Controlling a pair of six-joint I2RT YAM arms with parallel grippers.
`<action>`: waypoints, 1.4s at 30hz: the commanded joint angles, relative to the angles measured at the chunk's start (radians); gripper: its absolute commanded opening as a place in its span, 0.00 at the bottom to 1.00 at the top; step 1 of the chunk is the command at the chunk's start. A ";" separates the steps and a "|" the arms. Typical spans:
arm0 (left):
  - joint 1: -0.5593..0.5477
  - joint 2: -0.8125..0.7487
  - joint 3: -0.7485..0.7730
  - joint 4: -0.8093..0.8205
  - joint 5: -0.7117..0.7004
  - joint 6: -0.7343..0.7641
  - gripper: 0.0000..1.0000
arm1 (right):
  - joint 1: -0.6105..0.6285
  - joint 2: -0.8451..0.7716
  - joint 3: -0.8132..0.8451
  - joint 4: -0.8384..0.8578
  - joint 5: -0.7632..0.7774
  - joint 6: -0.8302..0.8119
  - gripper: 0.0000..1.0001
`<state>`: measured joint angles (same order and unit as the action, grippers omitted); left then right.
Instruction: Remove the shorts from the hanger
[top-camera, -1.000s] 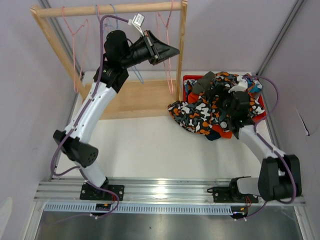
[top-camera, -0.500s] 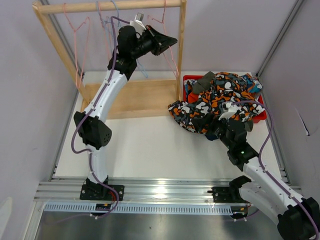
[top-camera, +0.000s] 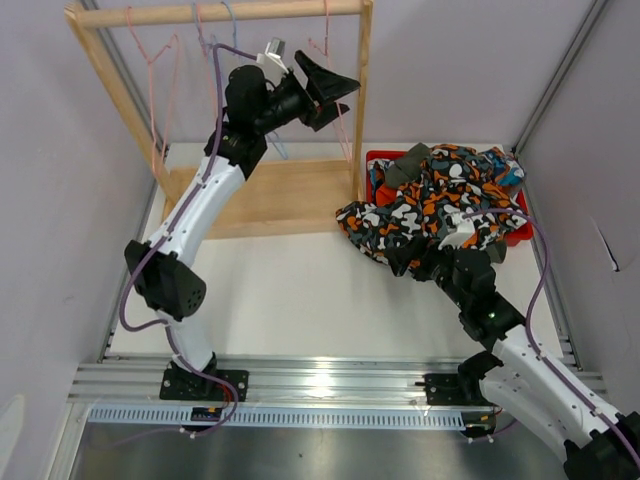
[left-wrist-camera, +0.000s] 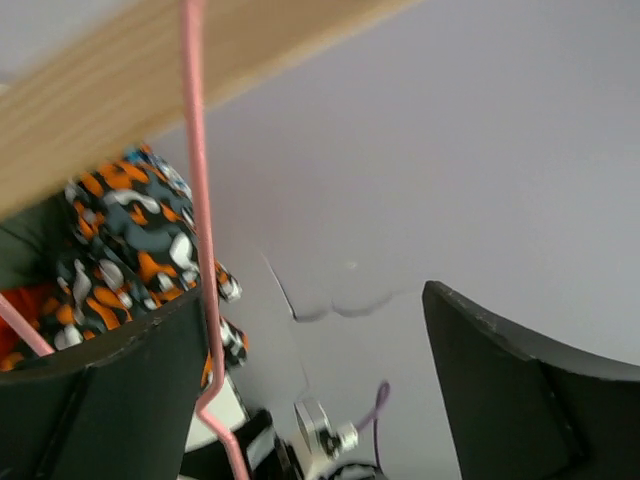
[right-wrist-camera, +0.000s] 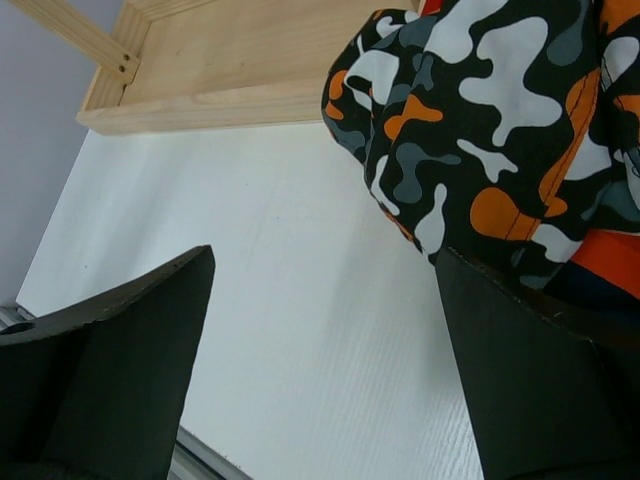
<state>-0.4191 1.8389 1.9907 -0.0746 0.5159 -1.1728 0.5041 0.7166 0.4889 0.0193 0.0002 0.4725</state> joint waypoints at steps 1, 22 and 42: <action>-0.035 -0.128 -0.067 0.050 0.071 0.004 0.92 | 0.013 -0.063 0.094 -0.076 0.070 -0.024 0.99; -0.151 -0.691 -0.545 -0.583 -0.562 0.594 0.99 | 0.030 -0.233 0.246 -0.364 0.023 0.032 0.99; -0.156 -1.763 -1.311 -0.443 -1.008 0.868 0.99 | 0.039 -0.492 0.467 -0.576 0.262 -0.138 0.99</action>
<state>-0.5709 0.1677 0.7483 -0.5488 -0.4564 -0.3565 0.5404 0.2592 0.9512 -0.4786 0.1616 0.3897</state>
